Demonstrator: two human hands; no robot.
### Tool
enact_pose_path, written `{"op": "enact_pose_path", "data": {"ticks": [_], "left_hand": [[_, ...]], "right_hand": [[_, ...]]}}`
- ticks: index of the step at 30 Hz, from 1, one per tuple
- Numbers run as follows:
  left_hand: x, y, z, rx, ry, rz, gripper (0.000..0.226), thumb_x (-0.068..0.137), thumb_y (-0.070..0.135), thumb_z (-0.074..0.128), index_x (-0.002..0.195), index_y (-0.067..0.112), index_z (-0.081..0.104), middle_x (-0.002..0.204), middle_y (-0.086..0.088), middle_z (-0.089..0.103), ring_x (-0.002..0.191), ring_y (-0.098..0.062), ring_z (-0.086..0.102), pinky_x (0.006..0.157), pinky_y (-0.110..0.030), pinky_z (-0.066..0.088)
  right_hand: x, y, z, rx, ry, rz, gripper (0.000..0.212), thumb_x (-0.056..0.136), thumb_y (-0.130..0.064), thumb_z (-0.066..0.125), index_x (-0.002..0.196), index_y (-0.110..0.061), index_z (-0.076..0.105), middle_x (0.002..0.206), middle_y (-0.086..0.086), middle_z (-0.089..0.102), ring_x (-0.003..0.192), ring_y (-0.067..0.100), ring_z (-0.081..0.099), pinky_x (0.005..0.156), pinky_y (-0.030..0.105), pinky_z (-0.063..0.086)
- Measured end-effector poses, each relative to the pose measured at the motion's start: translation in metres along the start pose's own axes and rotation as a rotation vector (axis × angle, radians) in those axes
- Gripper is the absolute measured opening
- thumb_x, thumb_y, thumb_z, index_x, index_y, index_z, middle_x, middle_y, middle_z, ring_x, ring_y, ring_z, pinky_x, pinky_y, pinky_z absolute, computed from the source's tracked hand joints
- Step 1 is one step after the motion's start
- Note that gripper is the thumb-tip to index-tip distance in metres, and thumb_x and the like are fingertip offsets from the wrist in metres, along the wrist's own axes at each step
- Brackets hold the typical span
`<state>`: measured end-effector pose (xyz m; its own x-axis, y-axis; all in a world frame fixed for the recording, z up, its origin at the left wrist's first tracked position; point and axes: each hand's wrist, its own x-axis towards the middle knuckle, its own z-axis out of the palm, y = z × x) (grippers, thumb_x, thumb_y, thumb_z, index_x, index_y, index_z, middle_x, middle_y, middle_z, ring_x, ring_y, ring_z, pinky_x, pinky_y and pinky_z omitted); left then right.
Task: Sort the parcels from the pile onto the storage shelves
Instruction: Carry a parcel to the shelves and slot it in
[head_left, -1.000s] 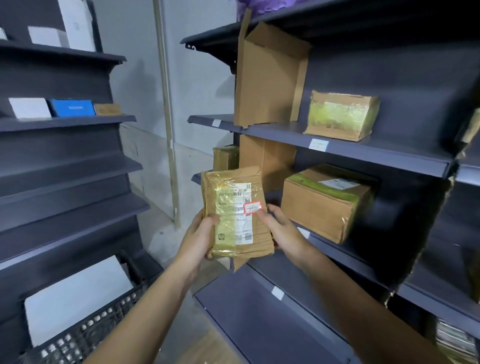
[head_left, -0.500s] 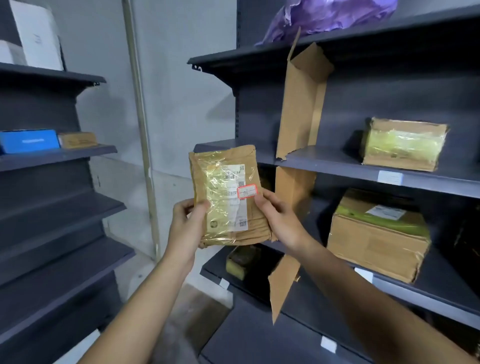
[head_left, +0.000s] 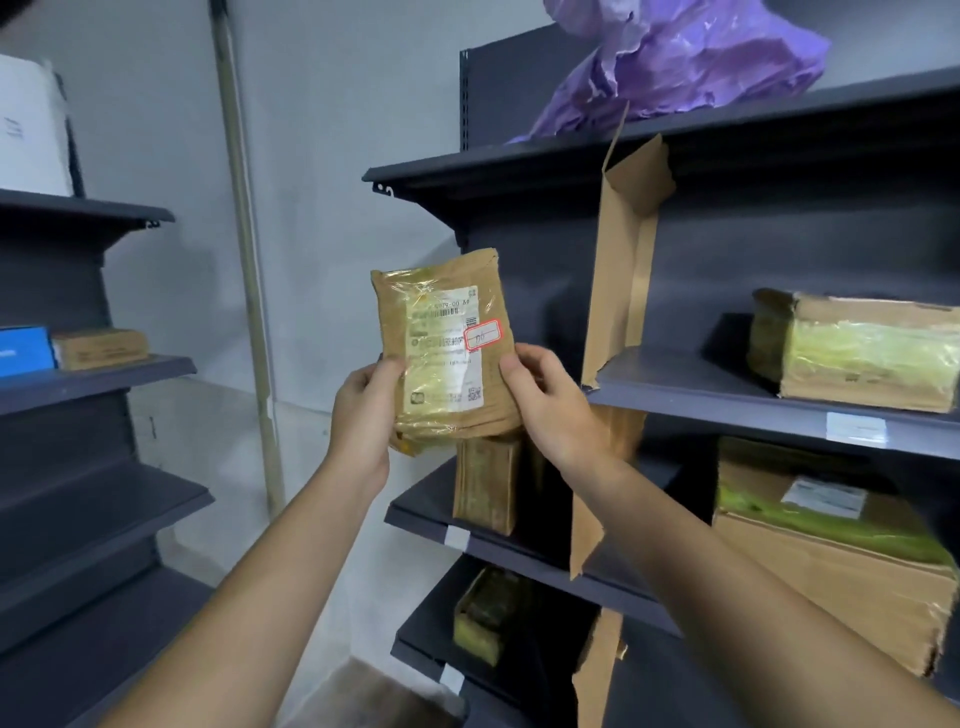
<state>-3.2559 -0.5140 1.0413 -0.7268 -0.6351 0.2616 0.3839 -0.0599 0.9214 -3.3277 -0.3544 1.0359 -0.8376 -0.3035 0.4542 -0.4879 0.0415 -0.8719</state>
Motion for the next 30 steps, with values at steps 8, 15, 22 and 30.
{"op": "enact_pose_path", "data": {"ticks": [8,15,22,30], "left_hand": [[0.06,-0.018,0.011,0.06,-0.245,0.2,0.04,0.093,0.028,0.063,0.132,0.024,0.054,0.117,0.01,0.068,0.101,-0.003,0.066,0.074,-0.016,0.051],[0.143,-0.019,0.026,0.268,-0.286,0.187,0.025,0.093,0.049,0.059,0.091,0.027,0.072,0.093,0.004,0.073,0.087,-0.015,0.068,0.078,-0.035,0.053],[0.218,-0.041,0.042,0.355,-0.361,0.164,0.041,0.087,0.057,0.055,0.096,0.02,0.071,0.099,-0.005,0.074,0.095,-0.024,0.069,0.095,-0.049,0.052],[0.255,-0.069,0.067,0.345,-0.404,0.236,0.012,0.095,0.025,0.052,0.085,0.032,0.05,0.096,-0.008,0.062,0.083,-0.022,0.059,0.073,-0.036,0.046]], "right_hand": [[0.07,0.009,0.008,-0.119,0.094,-0.01,0.06,0.094,-0.062,0.039,0.139,-0.026,0.052,0.13,-0.003,0.055,0.116,0.012,0.054,0.106,0.035,0.042],[0.123,0.015,0.017,-0.201,0.187,-0.028,0.044,0.102,-0.051,0.037,0.132,-0.023,0.053,0.117,-0.005,0.061,0.101,0.011,0.055,0.083,0.027,0.041],[0.167,0.046,0.038,-0.453,0.322,-0.035,0.051,0.101,-0.05,0.04,0.139,-0.019,0.055,0.127,0.011,0.055,0.12,0.021,0.052,0.095,0.022,0.037],[0.207,0.062,0.042,-0.59,0.445,0.005,0.049,0.101,-0.049,0.038,0.134,-0.019,0.059,0.119,0.016,0.063,0.115,0.028,0.057,0.084,0.027,0.04]]}}
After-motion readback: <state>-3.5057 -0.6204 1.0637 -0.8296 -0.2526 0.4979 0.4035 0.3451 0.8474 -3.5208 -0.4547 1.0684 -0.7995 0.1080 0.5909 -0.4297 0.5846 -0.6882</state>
